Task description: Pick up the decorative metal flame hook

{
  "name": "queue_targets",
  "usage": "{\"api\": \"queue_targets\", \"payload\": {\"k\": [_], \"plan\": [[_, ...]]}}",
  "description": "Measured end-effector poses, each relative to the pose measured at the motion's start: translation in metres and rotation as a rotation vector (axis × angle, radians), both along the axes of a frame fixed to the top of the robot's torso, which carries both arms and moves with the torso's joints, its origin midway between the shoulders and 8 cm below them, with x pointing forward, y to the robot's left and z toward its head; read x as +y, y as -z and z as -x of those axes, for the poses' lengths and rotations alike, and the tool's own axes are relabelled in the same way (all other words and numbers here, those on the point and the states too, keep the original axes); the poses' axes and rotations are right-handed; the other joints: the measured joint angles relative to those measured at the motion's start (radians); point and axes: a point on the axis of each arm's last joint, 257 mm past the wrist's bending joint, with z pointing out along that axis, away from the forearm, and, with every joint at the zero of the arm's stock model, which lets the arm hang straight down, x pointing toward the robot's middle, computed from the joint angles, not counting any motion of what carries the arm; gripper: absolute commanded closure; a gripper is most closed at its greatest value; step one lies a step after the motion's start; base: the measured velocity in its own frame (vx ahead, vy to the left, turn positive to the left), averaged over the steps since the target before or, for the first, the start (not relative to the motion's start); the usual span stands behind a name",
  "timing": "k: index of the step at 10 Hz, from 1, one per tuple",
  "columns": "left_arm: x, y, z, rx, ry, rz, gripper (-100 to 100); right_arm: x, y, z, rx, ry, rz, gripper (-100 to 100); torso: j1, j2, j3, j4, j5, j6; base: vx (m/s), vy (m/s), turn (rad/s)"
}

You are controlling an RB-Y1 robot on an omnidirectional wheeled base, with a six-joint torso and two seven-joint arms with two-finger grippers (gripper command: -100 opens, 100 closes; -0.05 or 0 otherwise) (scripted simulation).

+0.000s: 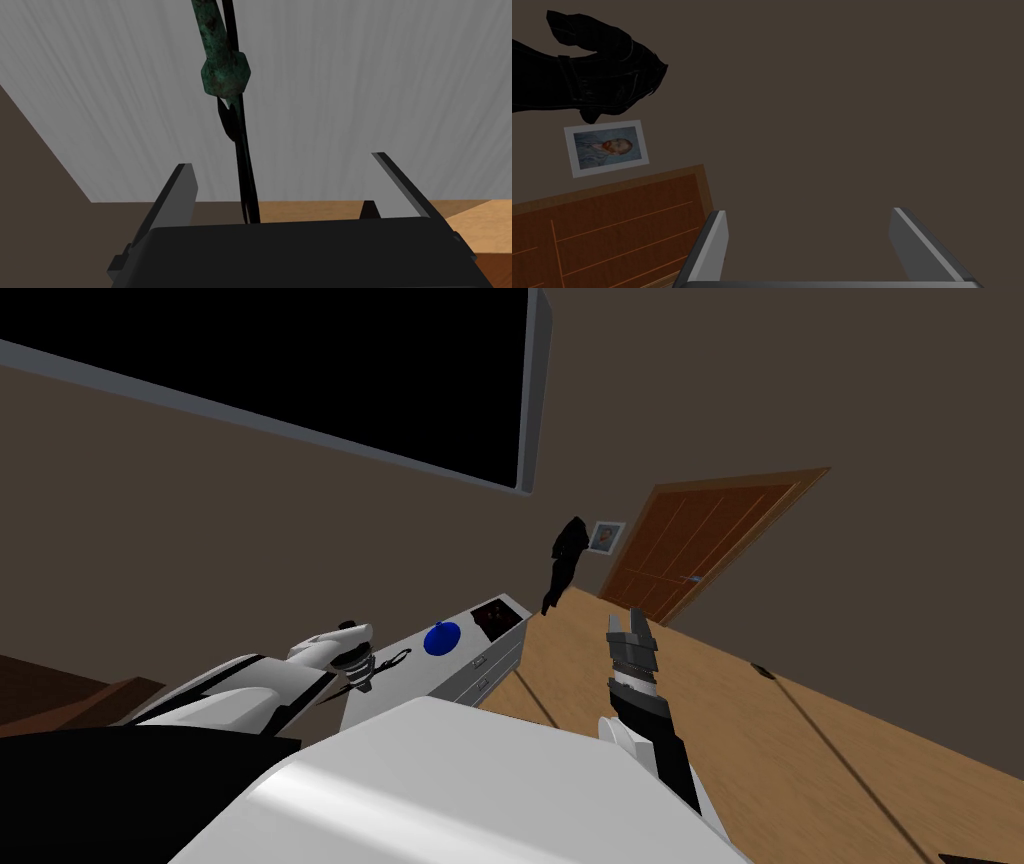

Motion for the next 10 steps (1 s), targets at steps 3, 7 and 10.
{"api": "queue_targets", "payload": {"k": [3, 7, 10], "plan": [[0.000, 0.000, 0.000, 0.000, 0.000, 0.000, -100, 0.000, 0.000, 0.000, 0.000, 0.000, 0.000, 0, -0.001, -0.001, 0.000, 0.000, 0.000, 0.000, 0.003, -0.004, 0.011], [-0.007, 0.017, 0.006, 0.002, 0.003, 0.000, 100, 0.000, 0.000, 0.000, 0.000, 0.000, 0.000, 0, 0.000, 0.000, 0.000, 0.000, 0.000, 0.000, -0.002, -0.001, -0.001], [-0.007, 0.016, 0.005, 0.001, 0.002, 0.000, 100, 0.000, 0.000, 0.000, 0.000, 0.000, 0.000, 0, 0.001, 0.000, 0.000, -0.001, 0.001, 0.000, -0.001, -0.002, 0.002]]}}
